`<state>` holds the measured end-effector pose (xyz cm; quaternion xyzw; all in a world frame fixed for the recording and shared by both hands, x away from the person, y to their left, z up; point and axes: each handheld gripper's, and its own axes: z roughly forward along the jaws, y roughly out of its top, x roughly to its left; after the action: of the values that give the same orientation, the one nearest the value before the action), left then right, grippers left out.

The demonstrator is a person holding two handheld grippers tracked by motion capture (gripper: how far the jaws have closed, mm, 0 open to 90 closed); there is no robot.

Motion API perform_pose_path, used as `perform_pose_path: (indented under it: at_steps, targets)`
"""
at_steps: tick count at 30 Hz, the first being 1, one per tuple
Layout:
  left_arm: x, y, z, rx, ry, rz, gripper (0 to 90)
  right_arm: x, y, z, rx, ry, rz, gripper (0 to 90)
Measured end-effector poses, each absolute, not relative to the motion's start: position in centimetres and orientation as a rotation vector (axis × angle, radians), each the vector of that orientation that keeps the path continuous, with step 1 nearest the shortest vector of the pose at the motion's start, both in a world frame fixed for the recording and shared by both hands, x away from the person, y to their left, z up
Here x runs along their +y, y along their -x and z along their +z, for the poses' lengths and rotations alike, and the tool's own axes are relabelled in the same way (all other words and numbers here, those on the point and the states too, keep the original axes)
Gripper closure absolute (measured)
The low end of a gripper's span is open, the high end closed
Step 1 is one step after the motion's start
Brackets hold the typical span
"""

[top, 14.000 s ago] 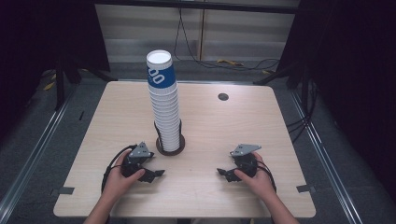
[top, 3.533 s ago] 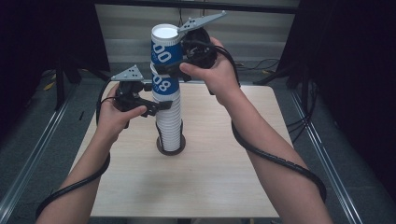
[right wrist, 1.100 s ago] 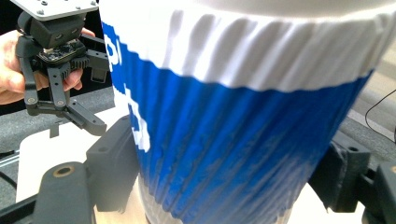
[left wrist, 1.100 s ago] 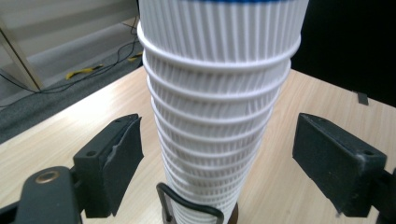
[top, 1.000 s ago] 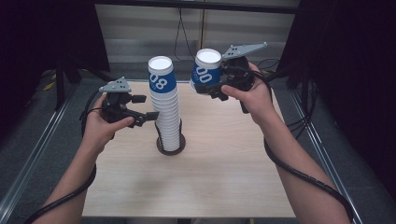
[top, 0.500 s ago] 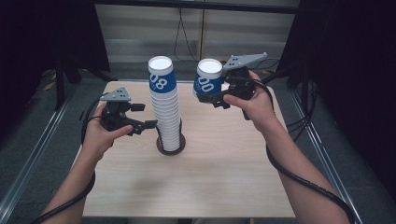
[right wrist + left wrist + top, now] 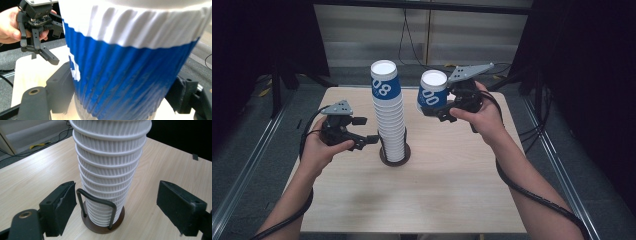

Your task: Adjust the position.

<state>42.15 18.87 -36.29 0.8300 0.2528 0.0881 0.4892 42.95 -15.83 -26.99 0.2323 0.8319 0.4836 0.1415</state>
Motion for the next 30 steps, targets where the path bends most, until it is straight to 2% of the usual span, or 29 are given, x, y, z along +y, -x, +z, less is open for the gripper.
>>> perform_pose_path:
  at_steps: [20,30]
  targets:
    - [17.7,-41.1,-38.1,0.605,-2.063,0.174,15.9,-16.5,-42.0,-30.2,2.463,-0.656,1.361,20.7]
    - [17.6,-40.9,-38.0,0.588,-2.062,0.171,15.9,-16.8,-41.7,-30.6,2.479,-0.636,1.354,20.7]
